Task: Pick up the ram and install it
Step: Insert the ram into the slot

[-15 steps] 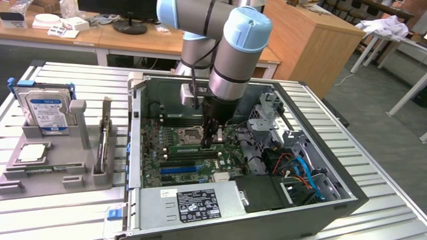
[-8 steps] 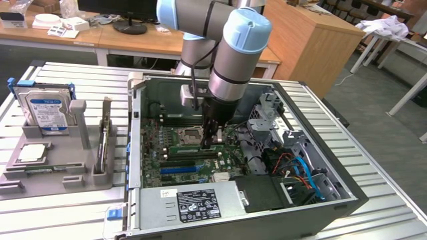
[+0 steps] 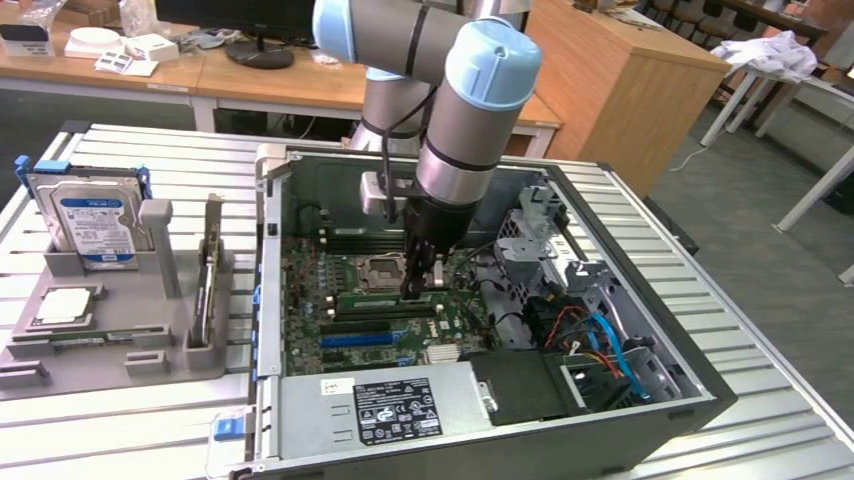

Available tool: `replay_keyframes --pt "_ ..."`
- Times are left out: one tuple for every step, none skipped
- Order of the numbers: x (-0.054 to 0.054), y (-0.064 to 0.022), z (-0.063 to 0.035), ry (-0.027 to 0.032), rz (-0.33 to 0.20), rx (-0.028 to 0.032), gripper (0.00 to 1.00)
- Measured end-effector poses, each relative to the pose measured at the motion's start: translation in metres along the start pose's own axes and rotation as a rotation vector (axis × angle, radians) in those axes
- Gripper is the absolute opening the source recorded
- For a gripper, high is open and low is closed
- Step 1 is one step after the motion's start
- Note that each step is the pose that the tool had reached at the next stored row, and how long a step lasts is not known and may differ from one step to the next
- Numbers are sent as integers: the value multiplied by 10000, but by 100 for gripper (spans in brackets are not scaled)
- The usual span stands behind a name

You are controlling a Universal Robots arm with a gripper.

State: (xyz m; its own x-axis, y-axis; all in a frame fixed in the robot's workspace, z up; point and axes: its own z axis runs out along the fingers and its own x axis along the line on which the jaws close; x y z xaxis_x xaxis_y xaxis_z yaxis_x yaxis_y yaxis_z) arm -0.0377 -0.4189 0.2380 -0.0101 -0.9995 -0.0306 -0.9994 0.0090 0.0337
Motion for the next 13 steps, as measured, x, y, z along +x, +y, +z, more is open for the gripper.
replay_keyframes --pt "0 0 4 -4 0 2 11" --pt "0 0 7 -4 0 1 11" --pt "0 0 7 -3 -1 1 11" --pt "0 0 7 -2 0 1 11" --pt "0 0 8 -2 0 -2 11" --pt "0 0 8 -1 0 -2 11" --pt "0 0 8 -2 0 -2 11" --pt "0 0 10 -3 0 -1 11" --pt "-1 -1 15 -7 0 0 11" --pt "-1 -1 20 -6 0 0 11" --pt "0 -1 25 -3 0 -2 11" --pt "1 -1 32 -3 0 -1 11" --pt "1 -1 34 -1 0 -2 11"
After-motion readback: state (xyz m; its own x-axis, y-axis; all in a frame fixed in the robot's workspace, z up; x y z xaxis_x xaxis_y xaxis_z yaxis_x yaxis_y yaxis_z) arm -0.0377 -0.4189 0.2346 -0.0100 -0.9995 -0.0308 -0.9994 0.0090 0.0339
